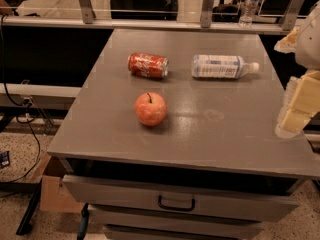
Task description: Place coke can upright
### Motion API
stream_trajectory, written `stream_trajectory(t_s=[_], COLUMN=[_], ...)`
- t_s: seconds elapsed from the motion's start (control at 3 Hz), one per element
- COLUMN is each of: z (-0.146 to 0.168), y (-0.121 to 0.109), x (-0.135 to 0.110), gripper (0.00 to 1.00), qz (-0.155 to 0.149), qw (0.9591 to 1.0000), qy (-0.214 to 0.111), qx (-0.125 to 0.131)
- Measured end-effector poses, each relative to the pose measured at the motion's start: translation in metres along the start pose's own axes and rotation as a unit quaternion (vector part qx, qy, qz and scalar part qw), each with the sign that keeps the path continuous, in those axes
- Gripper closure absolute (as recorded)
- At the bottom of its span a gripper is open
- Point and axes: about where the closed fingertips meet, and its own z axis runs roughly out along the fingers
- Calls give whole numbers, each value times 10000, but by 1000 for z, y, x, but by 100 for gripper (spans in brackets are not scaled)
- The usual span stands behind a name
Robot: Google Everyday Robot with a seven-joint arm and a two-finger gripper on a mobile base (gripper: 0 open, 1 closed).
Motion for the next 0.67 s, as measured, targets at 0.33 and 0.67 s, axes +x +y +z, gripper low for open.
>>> stream_trajectory(t_s=[0.33,0.67], z=[0,1], y=[0,-15], x=[0,-13], gripper=[0,0], qz=[0,12], qw=[10000,10000], qy=[0,-55], qx=[1,-15])
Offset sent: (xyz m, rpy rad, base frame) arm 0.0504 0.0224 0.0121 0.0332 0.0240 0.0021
